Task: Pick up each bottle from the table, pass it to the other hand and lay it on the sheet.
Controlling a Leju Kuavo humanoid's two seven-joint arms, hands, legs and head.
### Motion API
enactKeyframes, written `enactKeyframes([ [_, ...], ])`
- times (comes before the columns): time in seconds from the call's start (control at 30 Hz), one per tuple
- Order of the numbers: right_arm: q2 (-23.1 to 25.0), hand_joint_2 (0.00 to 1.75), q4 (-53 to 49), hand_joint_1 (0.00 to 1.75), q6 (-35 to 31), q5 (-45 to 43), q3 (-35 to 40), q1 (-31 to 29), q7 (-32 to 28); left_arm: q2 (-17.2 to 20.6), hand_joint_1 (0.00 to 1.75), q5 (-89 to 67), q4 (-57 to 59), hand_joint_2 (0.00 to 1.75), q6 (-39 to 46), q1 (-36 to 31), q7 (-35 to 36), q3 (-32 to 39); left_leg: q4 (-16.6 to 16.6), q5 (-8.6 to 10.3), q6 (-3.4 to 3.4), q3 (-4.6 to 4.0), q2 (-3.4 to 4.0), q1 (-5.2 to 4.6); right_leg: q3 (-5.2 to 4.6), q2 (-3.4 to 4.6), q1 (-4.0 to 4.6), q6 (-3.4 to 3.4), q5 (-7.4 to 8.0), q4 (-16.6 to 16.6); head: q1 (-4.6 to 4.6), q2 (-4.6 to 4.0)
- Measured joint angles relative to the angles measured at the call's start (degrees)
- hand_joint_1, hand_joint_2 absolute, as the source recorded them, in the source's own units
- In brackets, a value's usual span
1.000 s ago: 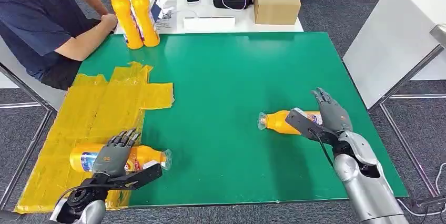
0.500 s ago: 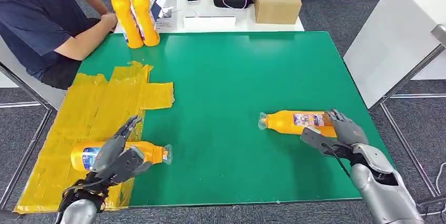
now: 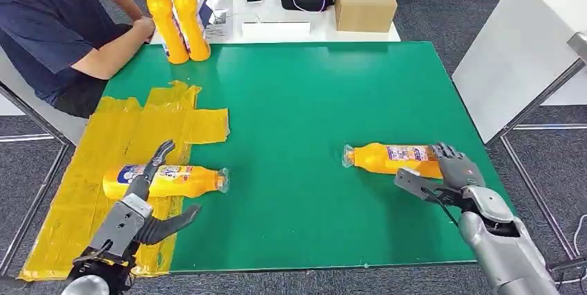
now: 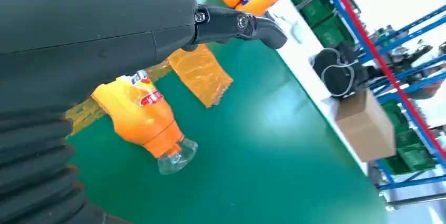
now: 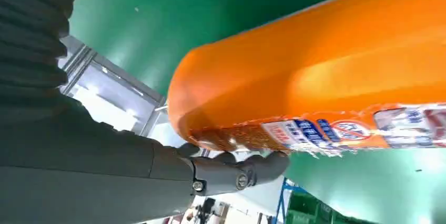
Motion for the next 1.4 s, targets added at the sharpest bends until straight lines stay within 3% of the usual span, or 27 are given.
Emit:
enactKeyframes([
  [0.97,3.1,1.75,9.6,0.00,-1.8,3.0,4.3,-5.2,-0.3,-0.9,0.00,1.1,-3.3,0.00,0.3,1.7,-0.8,0.0,0.0,0.00,0.00,0.23,0.04,0.02,0.15,0.03,0.02,0.00,0.00,0.0,0.00,0.00],
  [1.0,3.2,1.75,9.9,1.47,-1.7,3.0,4.3,-5.4,-0.3,-0.9,0.00,1.1,-3.3,0.00,0.3,1.7,-0.8,0.0,0.0,0.00,0.00,0.26,0.06,0.02,0.17,0.03,0.02,0.00,0.00,0.0,0.00,0.00],
  [1.03,3.2,1.75,10.3,1.75,-1.6,3.0,4.3,-5.6,-0.4,-1.0,0.00,1.1,-3.4,0.00,0.3,1.7,-0.8,0.0,0.0,-0.01,0.00,0.28,0.09,0.02,0.18,0.04,0.02,0.00,0.00,0.0,0.00,0.00],
  [1.4,5.7,1.75,19.1,1.75,-1.8,6.6,9.2,-8.9,-1.9,-1.5,0.00,4.0,-3.8,0.00,-0.1,-1.0,1.1,-1.6,0.0,-0.32,-0.09,1.22,0.38,0.10,0.39,0.24,0.10,0.04,-0.13,-0.1,0.02,0.00],
])
